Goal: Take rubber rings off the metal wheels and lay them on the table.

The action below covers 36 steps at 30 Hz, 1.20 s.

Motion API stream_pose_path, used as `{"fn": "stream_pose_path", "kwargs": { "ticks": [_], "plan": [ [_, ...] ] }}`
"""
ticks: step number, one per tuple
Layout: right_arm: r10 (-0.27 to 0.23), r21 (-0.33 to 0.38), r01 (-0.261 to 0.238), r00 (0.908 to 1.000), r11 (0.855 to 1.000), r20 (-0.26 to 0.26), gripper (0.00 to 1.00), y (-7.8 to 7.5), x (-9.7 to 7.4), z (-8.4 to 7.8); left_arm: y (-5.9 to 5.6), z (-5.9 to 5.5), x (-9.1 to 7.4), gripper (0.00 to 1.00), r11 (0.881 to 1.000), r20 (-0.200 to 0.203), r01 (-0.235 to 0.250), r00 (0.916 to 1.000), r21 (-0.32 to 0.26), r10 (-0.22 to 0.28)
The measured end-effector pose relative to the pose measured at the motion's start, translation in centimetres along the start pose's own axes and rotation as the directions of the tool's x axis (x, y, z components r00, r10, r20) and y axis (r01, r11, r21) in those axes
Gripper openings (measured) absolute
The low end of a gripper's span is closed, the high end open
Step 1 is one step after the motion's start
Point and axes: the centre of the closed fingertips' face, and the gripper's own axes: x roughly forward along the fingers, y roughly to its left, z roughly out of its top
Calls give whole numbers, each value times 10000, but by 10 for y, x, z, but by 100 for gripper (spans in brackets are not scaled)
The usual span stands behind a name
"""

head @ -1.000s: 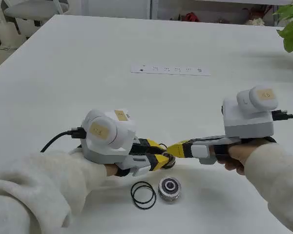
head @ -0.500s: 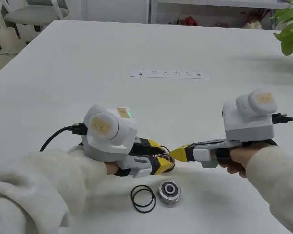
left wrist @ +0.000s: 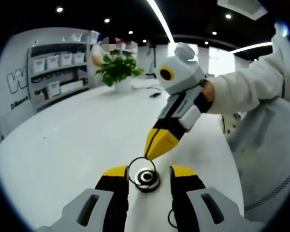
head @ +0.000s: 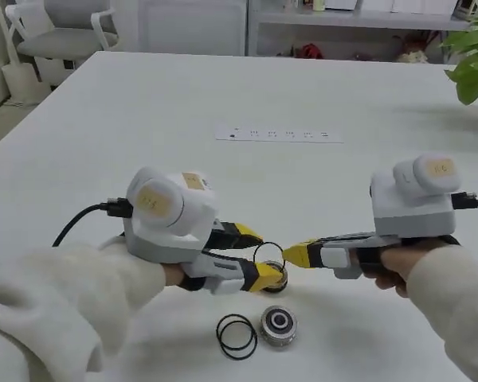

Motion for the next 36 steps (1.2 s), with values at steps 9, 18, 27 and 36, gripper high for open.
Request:
{"fn": "stream_pose_path", "kwargs": {
  "ticks": [9,18,27,36],
  "plan": [
    [-14,-90,17,9993,10000,361,0,4,-9,13,-7,24,-16,40,9998,525,174,9985,117,-180],
    [87,-151,-78,9980,9999,621,0,10,-14,22,-10,27,-32,50,9987,399,45,9992,501,-65],
    [261,-195,-248,9973,9995,689,0,17,-16,27,-9,27,-51,60,9992,462,-18,9989,406,-1],
    [565,-253,-552,9970,9982,538,0,29,-15,28,-1,25,-76,66,9988,706,-480,9964,108,472]
  ]
}}
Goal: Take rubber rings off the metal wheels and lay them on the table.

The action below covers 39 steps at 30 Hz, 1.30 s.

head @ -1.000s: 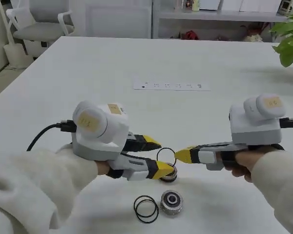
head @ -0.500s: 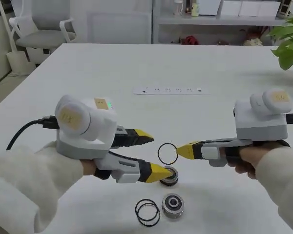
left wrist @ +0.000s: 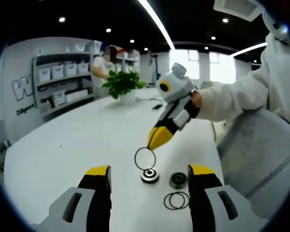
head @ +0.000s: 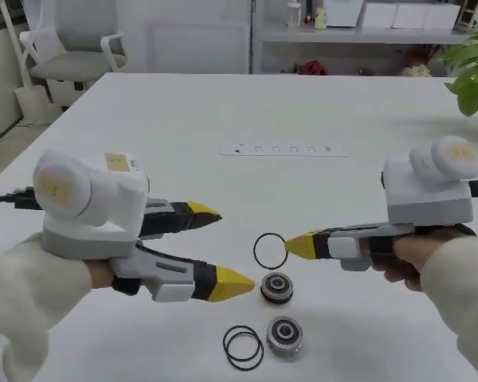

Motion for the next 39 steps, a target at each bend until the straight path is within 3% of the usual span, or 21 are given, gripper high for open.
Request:
{"fn": "stream_pose_path", "kwargs": {
  "ticks": [15,19,30,36,39],
  "plan": [
    [483,-394,-491,9986,9980,-197,0,19,4,2,-2,-7,-17,76,9998,-143,-195,9997,9,195],
    [735,-449,-748,9968,9962,-307,0,26,6,0,-2,-11,-19,77,9998,-324,-213,9992,47,214],
    [1219,-501,-1259,9897,9908,-755,0,40,14,-8,-2,-17,-29,81,9994,-330,-304,9990,-139,299],
    [1481,-567,-1549,9830,9863,-1084,0,50,19,-15,-9,-26,-37,81,9993,-429,-319,9986,-218,309],
    [1603,-580,-1688,9785,9839,-1297,0,55,23,-20,-20,-35,-47,81,9968,-104,-352,9994,-720,345]
  ]
}}
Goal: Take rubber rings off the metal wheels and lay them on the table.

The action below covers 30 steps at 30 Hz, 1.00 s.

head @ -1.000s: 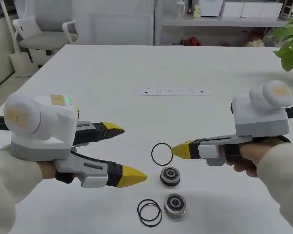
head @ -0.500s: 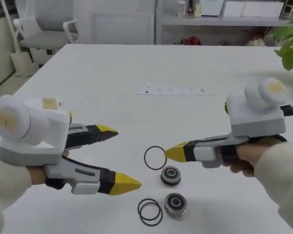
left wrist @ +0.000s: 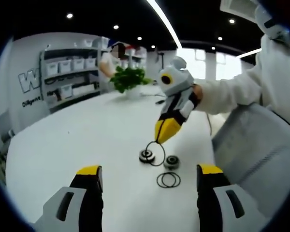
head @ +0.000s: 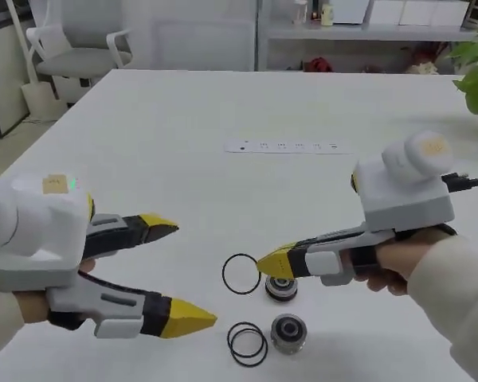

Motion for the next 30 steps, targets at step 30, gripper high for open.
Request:
{"fn": "stream_pose_path", "kwargs": {
  "ticks": [30],
  "plan": [
    [861,-434,-996,9655,9941,-2456,0,29,44,-63,-12,-26,-2,81,9999,-803,168,9966,-30,-170]
  ]
}}
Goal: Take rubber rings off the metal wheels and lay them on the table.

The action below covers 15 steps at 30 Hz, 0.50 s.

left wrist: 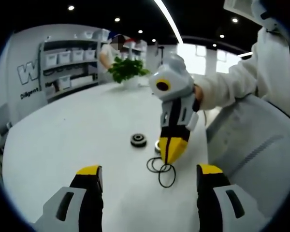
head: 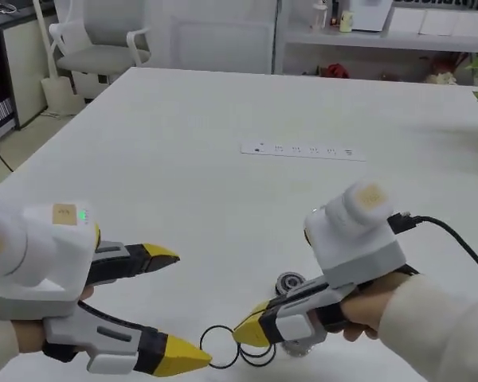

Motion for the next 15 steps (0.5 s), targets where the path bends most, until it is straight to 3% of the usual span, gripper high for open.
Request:
{"fn": "stream_pose_path", "kwargs": {
  "ticks": [15],
  "plan": [
    [-336,-204,327,9984,9993,-462,0,-5,13,-15,0,-4,0,80,9999,-91,70,9999,-87,-71]
  ]
}}
